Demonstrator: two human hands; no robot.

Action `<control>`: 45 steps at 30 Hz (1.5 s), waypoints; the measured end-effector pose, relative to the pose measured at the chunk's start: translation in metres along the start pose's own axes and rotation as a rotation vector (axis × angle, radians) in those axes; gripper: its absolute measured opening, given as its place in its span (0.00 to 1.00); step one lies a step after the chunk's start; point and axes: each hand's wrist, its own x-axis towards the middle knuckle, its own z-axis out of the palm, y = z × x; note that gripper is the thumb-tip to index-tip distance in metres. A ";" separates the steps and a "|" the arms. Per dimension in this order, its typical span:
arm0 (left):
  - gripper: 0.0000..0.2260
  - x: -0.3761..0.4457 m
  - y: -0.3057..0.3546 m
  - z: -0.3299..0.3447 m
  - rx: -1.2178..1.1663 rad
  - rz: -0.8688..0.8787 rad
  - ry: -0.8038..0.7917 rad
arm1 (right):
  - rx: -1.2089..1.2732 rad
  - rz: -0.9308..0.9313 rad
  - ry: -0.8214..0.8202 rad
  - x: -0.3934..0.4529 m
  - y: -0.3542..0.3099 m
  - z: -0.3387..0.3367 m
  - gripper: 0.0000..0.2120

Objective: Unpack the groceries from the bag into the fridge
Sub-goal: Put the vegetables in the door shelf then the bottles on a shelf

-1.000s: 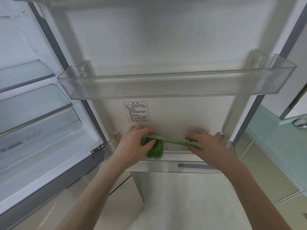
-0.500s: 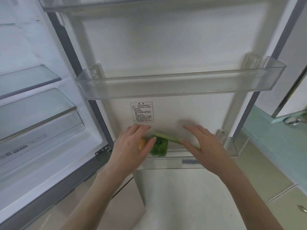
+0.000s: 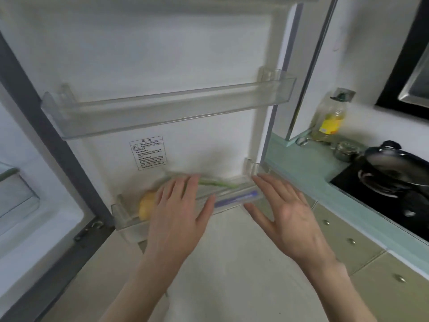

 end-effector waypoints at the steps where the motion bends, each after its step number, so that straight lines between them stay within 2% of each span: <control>1: 0.22 -0.001 0.009 0.001 -0.017 0.021 0.000 | -0.056 0.012 0.012 -0.010 0.003 -0.007 0.29; 7: 0.22 -0.009 0.094 0.017 -0.152 0.205 -0.019 | -0.294 0.215 0.065 -0.083 0.043 -0.059 0.30; 14: 0.23 -0.049 0.240 0.037 -0.307 0.432 -0.131 | -0.459 0.521 0.085 -0.200 0.099 -0.131 0.31; 31: 0.23 -0.238 0.579 0.016 -0.677 0.934 -0.275 | -0.649 1.090 0.333 -0.520 0.186 -0.279 0.28; 39: 0.21 -0.312 0.673 0.005 -0.795 1.088 -0.345 | -0.698 1.344 0.483 -0.632 0.204 -0.311 0.24; 45: 0.19 -0.343 0.728 0.025 -0.878 1.207 -0.400 | -0.748 1.533 0.549 -0.687 0.218 -0.316 0.22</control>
